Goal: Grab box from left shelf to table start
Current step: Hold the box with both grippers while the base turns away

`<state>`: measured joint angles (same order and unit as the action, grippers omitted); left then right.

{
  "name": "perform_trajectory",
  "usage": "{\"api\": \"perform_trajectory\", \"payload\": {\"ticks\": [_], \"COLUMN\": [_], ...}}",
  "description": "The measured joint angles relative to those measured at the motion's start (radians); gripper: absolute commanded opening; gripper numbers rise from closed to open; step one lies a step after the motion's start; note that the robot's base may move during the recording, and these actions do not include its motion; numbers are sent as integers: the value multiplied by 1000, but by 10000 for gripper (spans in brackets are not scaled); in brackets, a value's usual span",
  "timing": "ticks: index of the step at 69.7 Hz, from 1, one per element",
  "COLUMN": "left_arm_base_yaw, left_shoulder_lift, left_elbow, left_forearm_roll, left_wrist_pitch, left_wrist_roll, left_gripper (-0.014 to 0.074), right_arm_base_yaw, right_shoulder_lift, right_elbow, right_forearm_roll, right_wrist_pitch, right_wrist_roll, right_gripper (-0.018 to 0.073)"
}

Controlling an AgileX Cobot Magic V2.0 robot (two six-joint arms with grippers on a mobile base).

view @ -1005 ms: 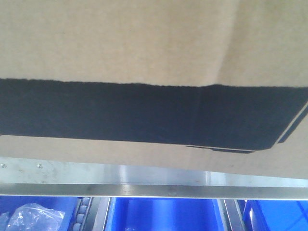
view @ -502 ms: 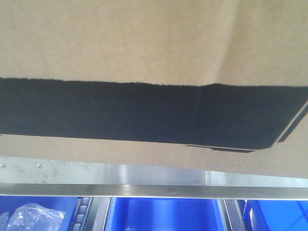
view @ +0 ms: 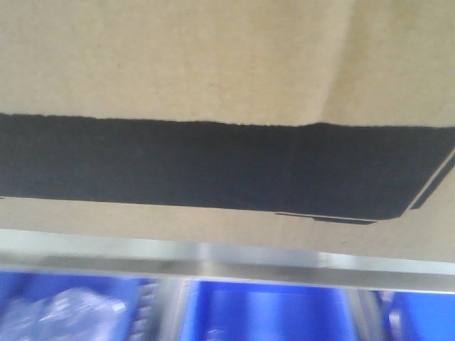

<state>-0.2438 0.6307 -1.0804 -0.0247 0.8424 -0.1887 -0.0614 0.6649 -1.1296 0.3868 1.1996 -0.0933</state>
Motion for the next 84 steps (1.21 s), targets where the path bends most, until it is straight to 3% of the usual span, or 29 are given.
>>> {"api": "perform_trajectory", "payload": {"ticks": [84], "left_arm_base_yaw": [0], "left_shoulder_lift": [0], "left_elbow": [0], "left_forearm_roll": [0], "left_wrist_pitch": [0], "left_wrist_roll": [2], "left_gripper": [-92], "right_arm_base_yaw": [0], "right_shoulder_lift": [0], "right_elbow": [0], "right_forearm_roll": [0], "right_wrist_pitch": [0], "right_wrist_roll": [0], "right_gripper": [57]}}
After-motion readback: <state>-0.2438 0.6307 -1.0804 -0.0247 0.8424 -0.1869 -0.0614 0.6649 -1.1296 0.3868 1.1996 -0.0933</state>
